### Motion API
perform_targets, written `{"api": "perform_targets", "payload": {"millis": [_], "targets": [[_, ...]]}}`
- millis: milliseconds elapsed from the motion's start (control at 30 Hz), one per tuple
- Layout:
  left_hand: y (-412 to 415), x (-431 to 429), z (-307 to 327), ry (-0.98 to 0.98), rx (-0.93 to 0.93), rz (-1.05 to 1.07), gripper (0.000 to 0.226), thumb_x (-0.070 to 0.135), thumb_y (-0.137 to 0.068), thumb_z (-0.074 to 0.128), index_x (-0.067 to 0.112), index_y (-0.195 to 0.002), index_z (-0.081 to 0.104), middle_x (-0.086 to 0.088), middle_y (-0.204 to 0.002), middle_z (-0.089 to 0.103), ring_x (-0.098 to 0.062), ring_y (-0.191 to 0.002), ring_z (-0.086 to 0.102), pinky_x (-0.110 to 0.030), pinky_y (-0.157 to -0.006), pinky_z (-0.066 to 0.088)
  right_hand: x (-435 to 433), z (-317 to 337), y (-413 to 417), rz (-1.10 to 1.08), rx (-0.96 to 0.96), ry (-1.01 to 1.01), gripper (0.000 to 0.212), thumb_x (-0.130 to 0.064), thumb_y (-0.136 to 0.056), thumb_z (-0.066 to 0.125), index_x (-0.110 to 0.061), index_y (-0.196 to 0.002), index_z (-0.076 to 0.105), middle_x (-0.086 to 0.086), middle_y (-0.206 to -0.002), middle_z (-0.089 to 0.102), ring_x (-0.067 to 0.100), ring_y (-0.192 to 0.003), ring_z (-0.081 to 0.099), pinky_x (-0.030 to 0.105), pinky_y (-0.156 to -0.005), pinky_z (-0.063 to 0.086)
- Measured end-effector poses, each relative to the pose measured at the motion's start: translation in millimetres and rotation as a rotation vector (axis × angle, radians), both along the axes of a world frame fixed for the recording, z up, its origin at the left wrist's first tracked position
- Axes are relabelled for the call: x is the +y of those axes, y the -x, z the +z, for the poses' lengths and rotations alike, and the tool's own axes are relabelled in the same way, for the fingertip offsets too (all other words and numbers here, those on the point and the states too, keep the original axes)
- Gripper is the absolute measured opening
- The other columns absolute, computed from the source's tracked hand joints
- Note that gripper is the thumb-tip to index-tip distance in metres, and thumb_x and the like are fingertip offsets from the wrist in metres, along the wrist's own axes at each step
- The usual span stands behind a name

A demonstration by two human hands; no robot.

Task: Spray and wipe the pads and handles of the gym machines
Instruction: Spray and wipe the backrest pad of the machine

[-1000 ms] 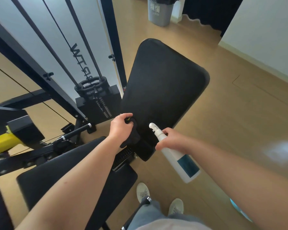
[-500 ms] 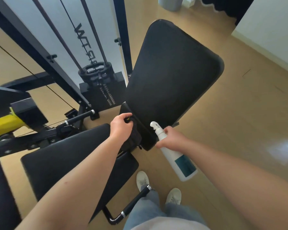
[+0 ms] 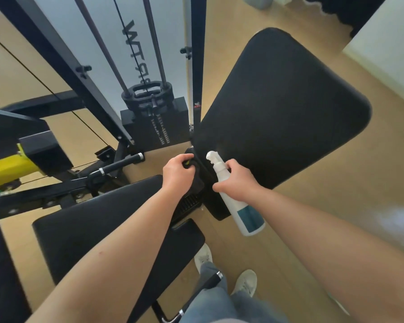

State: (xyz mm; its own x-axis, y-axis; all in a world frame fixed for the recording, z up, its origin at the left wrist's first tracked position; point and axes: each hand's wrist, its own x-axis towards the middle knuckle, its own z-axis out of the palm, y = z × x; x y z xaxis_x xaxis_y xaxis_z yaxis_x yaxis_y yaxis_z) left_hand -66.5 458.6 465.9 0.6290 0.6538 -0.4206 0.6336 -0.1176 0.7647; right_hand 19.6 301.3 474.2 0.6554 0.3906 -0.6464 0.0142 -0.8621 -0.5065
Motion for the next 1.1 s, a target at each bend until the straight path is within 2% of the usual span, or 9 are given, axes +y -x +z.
{"api": "perform_targets", "payload": {"millis": [67, 200, 367, 433, 533, 700, 833, 1000, 1100], "targets": [[-2, 7, -3, 0.002, -0.001, 0.001, 0.038, 0.01, -0.099, 0.062, 0.025, -0.133, 0.066, 0.003, -0.129, 0.064, -0.016, -0.118, 0.059, -0.029, -0.099, 0.054, 16, -1, -7, -0.017, 0.015, 0.012, 0.065, -0.037, -0.074, 0.081, -0.026, -0.128, 0.046, 0.0, -0.11, 0.06, 0.02, -0.092, 0.064, 0.044, -0.085, 0.059], [-3, 21, -7, -0.003, 0.001, -0.009, 0.038, 0.009, -0.099, 0.061, 0.024, -0.135, 0.064, 0.002, -0.131, 0.063, -0.016, -0.121, 0.057, -0.03, -0.101, 0.049, 41, -7, -13, 0.015, 0.08, 0.008, 0.092, -0.04, -0.073, 0.084, -0.03, -0.151, 0.036, -0.001, -0.119, 0.058, 0.021, -0.098, 0.064, 0.045, -0.087, 0.059], [0, 35, -14, -0.006, 0.013, -0.005, 0.038, 0.009, -0.099, 0.061, 0.024, -0.133, 0.065, 0.004, -0.131, 0.064, -0.016, -0.124, 0.056, -0.022, -0.095, 0.042, 60, -17, -10, 0.053, 0.026, 0.039, 0.07, -0.038, -0.074, 0.084, -0.026, -0.133, 0.047, 0.001, -0.111, 0.06, 0.02, -0.092, 0.063, 0.042, -0.082, 0.06], [2, 37, -14, -0.011, 0.015, -0.012, 0.037, 0.009, -0.099, 0.061, 0.024, -0.133, 0.065, 0.004, -0.13, 0.064, -0.015, -0.124, 0.056, -0.021, -0.094, 0.041, 62, -21, -10, 0.032, 0.047, 0.05, 0.074, -0.039, -0.075, 0.083, -0.025, -0.137, 0.045, 0.001, -0.112, 0.06, 0.02, -0.092, 0.063, 0.04, -0.079, 0.058], [6, 37, -15, -0.002, 0.017, 0.017, 0.041, 0.013, -0.099, 0.063, 0.024, -0.139, 0.06, 0.003, -0.134, 0.062, -0.015, -0.124, 0.056, -0.027, -0.101, 0.046, 58, -27, -2, 0.039, 0.088, 0.057, 0.084, -0.04, -0.075, 0.084, -0.027, -0.147, 0.042, -0.001, -0.114, 0.059, 0.02, -0.095, 0.063, 0.036, -0.074, 0.053], [9, 37, -21, -0.018, 0.028, 0.01, 0.033, 0.023, -0.102, 0.06, 0.023, -0.134, 0.067, 0.003, -0.131, 0.067, -0.017, -0.125, 0.059, -0.034, -0.11, 0.047, 30, -31, 16, 0.089, 0.071, 0.112, 0.061, -0.035, -0.078, 0.082, -0.023, -0.128, 0.049, 0.002, -0.111, 0.061, 0.019, -0.091, 0.063, 0.034, -0.074, 0.054], [9, 27, -19, -0.01, -0.023, -0.014, 0.028, 0.026, -0.105, 0.055, 0.024, -0.128, 0.07, 0.006, -0.122, 0.069, -0.013, -0.115, 0.059, -0.03, -0.102, 0.049, 3, -29, 27, 0.111, 0.093, 0.171, 0.075, -0.039, -0.08, 0.08, -0.024, -0.142, 0.042, 0.001, -0.114, 0.059, 0.019, -0.093, 0.062, 0.033, -0.068, 0.05], [6, 10, -14, -0.012, -0.117, 0.04, 0.025, 0.027, -0.106, 0.051, 0.025, -0.124, 0.068, 0.01, -0.113, 0.067, -0.008, -0.107, 0.059, -0.011, -0.08, 0.043, -28, -29, 40, 0.135, 0.026, 0.266, 0.054, -0.036, -0.079, 0.08, -0.02, -0.12, 0.048, 0.001, -0.102, 0.06, 0.019, -0.087, 0.064, 0.032, -0.067, 0.052], [1, -1, -8, -0.008, -0.18, 0.047, 0.023, 0.028, -0.106, 0.052, 0.027, -0.123, 0.067, 0.011, -0.112, 0.068, -0.007, -0.106, 0.06, -0.019, -0.089, 0.048, -48, -28, 40, 0.11, 0.091, 0.279, 0.061, -0.04, -0.08, 0.079, -0.02, -0.126, 0.045, 0.001, -0.104, 0.06, 0.019, -0.089, 0.064, 0.032, -0.069, 0.052]]}}
